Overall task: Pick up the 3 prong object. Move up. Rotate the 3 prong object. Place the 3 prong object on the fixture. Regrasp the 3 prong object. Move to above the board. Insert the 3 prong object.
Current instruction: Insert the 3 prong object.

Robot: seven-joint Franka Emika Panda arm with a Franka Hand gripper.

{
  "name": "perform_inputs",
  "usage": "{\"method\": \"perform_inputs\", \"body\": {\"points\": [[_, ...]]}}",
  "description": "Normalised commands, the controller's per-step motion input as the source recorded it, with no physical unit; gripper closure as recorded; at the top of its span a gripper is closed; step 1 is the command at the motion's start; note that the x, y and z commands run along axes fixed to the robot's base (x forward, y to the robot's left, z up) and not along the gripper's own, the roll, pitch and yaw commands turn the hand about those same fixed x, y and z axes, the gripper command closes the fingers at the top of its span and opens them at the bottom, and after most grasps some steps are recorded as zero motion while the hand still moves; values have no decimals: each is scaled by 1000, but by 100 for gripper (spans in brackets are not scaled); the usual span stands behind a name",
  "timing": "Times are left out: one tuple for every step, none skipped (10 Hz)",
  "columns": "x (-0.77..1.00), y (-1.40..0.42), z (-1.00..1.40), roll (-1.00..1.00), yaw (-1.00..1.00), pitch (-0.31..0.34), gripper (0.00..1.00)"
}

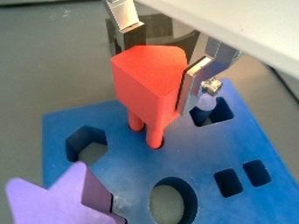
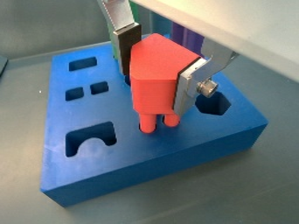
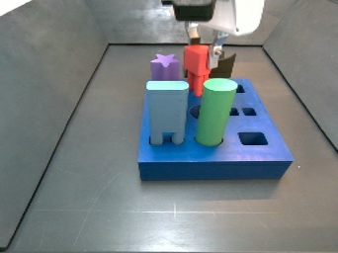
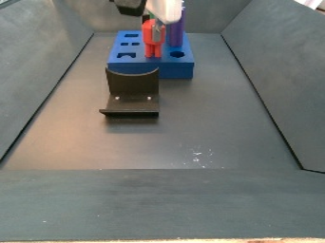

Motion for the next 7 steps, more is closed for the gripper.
{"method": "perform_inputs", "body": {"points": [[-49,-71,-640,189,146,0,100],[-14,-63,-629,219,183,0,100],[0,-109,-814,257,223,0,100],[-17,-200,-871,243,229,-10,100],[0,-203,-860,243,197,-6,100],[-34,-20,-3,0,0,0,100],[0,0,0,0,0,0,100]]}}
